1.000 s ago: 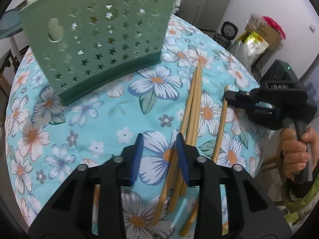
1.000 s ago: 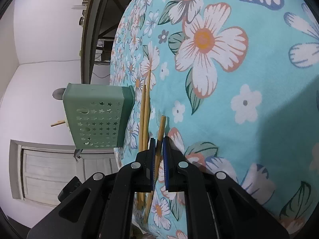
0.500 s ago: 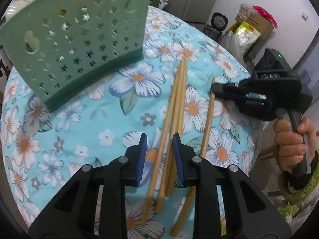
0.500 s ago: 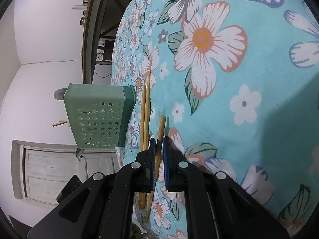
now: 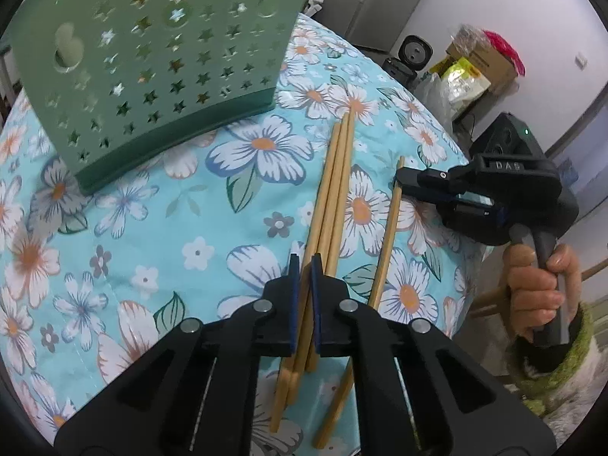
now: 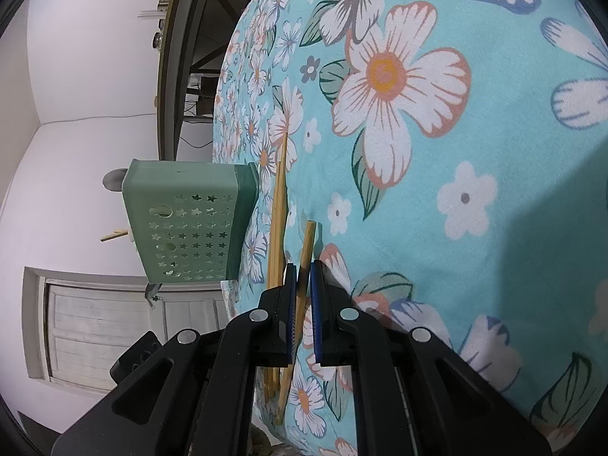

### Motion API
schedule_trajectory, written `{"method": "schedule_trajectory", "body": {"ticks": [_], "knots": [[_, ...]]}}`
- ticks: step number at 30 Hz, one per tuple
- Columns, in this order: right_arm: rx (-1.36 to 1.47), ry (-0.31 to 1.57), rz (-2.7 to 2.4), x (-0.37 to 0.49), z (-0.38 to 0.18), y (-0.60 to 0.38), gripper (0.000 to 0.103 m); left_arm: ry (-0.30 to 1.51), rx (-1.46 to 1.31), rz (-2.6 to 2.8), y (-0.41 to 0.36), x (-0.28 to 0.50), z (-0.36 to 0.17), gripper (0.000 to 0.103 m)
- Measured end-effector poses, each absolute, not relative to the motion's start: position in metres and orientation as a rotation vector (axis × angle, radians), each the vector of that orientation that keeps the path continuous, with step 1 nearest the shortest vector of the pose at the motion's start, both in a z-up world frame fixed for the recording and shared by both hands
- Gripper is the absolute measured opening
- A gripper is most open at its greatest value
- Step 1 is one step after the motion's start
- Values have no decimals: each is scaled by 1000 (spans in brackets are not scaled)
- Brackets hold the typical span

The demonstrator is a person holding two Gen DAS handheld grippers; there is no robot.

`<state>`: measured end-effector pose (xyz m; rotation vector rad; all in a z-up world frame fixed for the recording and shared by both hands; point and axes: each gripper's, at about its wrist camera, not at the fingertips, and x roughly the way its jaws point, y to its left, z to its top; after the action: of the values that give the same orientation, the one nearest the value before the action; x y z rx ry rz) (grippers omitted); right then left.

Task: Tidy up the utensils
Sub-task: 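Grasp a bundle of chopsticks with the left tool while the right tool holds its chopsticks, then lift one chopstick from the bundle with the left tool while the right tool holds its chopstick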

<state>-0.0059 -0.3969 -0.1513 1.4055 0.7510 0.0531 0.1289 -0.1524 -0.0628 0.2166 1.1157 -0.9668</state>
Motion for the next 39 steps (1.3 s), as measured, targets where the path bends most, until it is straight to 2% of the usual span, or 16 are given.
{"method": "schedule_trajectory", "body": {"ticks": [23, 26, 36, 37, 39], "knots": [[1385, 765, 37, -1, -151, -394, 7, 1131, 231, -936, -156, 131, -73, 9], [1369, 770, 37, 0, -150, -393, 7, 1120, 227, -907, -146, 128, -68, 5], [1325, 781, 28, 6, -146, -390, 7, 1182, 262, -845, -88, 106, -62, 5], [1325, 782, 27, 7, -146, -389, 7, 1180, 258, -840, -84, 106, -61, 7], [1323, 783, 24, 6, -146, -389, 7, 1170, 248, -822, -79, 110, -59, 26]]}}
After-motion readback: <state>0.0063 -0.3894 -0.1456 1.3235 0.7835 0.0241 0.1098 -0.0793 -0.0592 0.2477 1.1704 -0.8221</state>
